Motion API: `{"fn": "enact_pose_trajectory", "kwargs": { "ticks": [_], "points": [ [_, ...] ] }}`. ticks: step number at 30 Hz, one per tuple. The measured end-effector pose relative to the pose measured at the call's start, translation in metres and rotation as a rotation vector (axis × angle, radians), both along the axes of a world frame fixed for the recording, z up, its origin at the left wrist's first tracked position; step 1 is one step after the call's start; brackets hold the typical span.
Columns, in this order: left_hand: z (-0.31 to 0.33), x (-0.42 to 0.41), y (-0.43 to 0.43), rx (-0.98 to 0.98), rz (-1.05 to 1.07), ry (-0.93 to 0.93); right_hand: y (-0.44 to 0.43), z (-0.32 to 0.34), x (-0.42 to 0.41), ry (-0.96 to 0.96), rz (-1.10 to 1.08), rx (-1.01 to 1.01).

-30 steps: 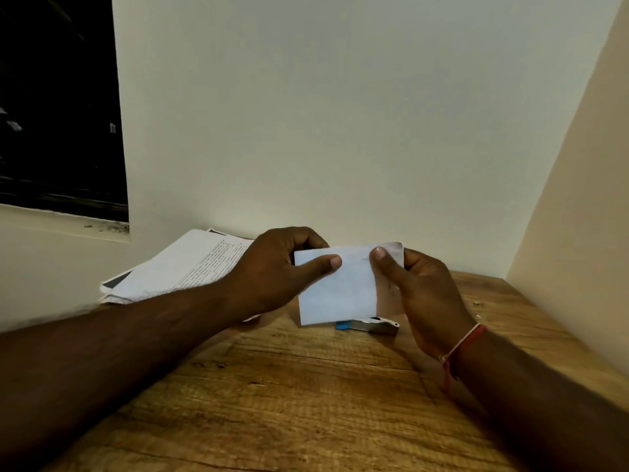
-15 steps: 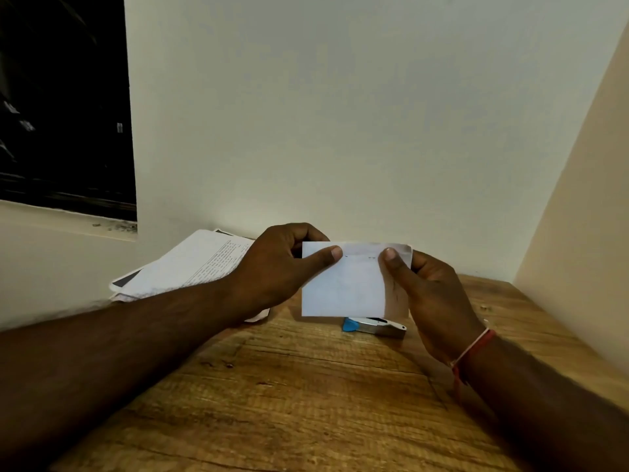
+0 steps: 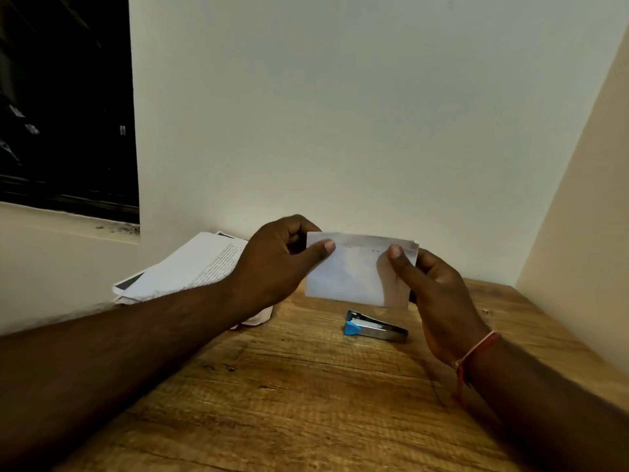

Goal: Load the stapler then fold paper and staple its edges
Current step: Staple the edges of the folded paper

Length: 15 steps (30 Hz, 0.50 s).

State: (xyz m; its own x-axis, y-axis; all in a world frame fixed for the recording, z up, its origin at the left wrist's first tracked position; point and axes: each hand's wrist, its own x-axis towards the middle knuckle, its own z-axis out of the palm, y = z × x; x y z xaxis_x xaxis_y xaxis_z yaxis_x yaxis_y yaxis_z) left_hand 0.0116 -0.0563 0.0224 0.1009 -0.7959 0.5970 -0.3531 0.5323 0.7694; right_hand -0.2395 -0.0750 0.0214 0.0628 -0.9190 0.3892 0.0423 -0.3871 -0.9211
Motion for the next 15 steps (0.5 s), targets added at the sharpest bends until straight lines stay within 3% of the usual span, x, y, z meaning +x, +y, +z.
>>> {"fn": "enact_pose_trajectory", "kwargs": {
  "ticks": [4, 8, 12, 15],
  "points": [
    [0.002, 0.003, -0.004, -0.102, 0.124, -0.026, -0.005, 0.000, -0.007, 0.056, -0.055, 0.043],
    [0.003, 0.000, 0.002, -0.210, 0.117, -0.038, -0.001, 0.005, -0.005, 0.105, -0.089, 0.193],
    [0.000, -0.001, 0.004, -0.452, 0.059, -0.169, -0.004, 0.007, -0.008, -0.086, 0.096, 0.465],
    [-0.005, -0.003, 0.003, -0.513, 0.075, -0.322, -0.001, 0.012, -0.009, -0.219, 0.252, 0.465]
  ]
}}
